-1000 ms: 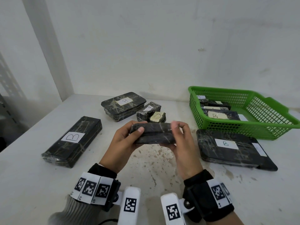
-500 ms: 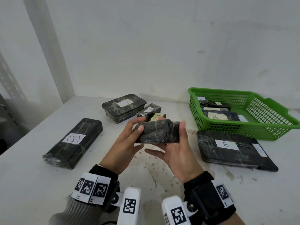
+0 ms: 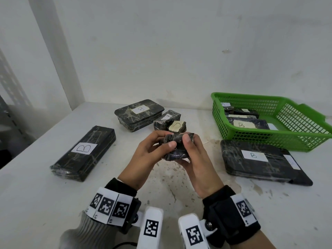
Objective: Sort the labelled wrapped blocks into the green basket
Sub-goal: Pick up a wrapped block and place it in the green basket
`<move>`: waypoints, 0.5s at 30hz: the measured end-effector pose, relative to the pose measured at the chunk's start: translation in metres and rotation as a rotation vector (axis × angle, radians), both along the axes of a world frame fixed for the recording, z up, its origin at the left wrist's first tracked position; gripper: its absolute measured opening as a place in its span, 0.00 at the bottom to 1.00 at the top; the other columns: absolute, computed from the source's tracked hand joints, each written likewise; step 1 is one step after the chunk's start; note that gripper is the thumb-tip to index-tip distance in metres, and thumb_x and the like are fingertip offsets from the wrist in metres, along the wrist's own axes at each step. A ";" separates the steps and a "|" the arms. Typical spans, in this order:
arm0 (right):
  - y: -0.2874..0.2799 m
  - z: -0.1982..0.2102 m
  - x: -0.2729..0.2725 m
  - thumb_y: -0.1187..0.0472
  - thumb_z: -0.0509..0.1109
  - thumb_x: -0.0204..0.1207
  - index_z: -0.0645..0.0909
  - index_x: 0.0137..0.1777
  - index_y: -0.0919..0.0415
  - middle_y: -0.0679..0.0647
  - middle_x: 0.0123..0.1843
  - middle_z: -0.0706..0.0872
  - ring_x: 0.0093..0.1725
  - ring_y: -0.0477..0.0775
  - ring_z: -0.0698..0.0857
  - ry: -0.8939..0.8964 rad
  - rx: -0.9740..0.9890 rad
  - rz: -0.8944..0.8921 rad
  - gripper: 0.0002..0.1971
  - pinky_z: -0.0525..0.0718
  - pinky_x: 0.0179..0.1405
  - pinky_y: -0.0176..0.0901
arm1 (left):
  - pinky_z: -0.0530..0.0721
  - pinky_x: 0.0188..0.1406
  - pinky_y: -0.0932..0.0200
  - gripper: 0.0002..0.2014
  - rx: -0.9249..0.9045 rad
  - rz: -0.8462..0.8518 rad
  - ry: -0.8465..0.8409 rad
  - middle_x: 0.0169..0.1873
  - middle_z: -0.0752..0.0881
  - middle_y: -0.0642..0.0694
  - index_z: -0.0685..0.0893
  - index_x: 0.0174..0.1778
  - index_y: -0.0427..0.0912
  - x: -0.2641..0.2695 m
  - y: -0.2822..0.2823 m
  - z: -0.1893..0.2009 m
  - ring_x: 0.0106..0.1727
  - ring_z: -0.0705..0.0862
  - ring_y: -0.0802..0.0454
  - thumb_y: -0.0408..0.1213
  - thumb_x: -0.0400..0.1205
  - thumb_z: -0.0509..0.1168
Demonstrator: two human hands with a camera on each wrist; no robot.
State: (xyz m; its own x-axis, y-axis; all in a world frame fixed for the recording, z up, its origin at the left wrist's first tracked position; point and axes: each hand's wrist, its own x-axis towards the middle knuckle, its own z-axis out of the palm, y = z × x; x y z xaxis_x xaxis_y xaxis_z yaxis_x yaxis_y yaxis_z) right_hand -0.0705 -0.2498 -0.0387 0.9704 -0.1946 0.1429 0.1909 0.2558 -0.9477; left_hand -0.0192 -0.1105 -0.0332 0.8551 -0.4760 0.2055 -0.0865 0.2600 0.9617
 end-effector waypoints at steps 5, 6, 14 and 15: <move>-0.003 -0.001 0.001 0.24 0.68 0.64 0.78 0.69 0.59 0.58 0.65 0.86 0.65 0.54 0.86 0.073 0.004 -0.001 0.44 0.84 0.65 0.53 | 0.84 0.55 0.51 0.22 0.008 -0.020 0.020 0.52 0.87 0.40 0.85 0.55 0.42 0.002 0.000 -0.001 0.53 0.86 0.47 0.48 0.68 0.74; -0.003 0.001 0.001 0.27 0.71 0.65 0.78 0.66 0.61 0.58 0.63 0.87 0.63 0.55 0.87 0.076 0.008 -0.019 0.42 0.85 0.64 0.54 | 0.85 0.55 0.52 0.24 0.013 -0.031 0.018 0.53 0.86 0.40 0.84 0.57 0.41 0.002 0.000 -0.002 0.53 0.86 0.46 0.48 0.68 0.74; -0.008 0.003 0.002 0.36 0.68 0.74 0.79 0.63 0.65 0.61 0.60 0.88 0.62 0.60 0.87 0.089 0.010 -0.040 0.32 0.86 0.63 0.57 | 0.82 0.63 0.44 0.29 0.016 -0.086 0.033 0.62 0.80 0.26 0.81 0.64 0.37 0.002 0.001 -0.003 0.58 0.85 0.38 0.45 0.68 0.75; -0.008 0.004 0.001 0.35 0.68 0.74 0.79 0.64 0.64 0.60 0.60 0.88 0.62 0.59 0.87 0.089 0.008 -0.031 0.33 0.85 0.63 0.56 | 0.82 0.62 0.43 0.29 0.009 -0.078 0.035 0.61 0.81 0.26 0.81 0.63 0.35 0.002 0.001 -0.003 0.57 0.85 0.39 0.45 0.68 0.75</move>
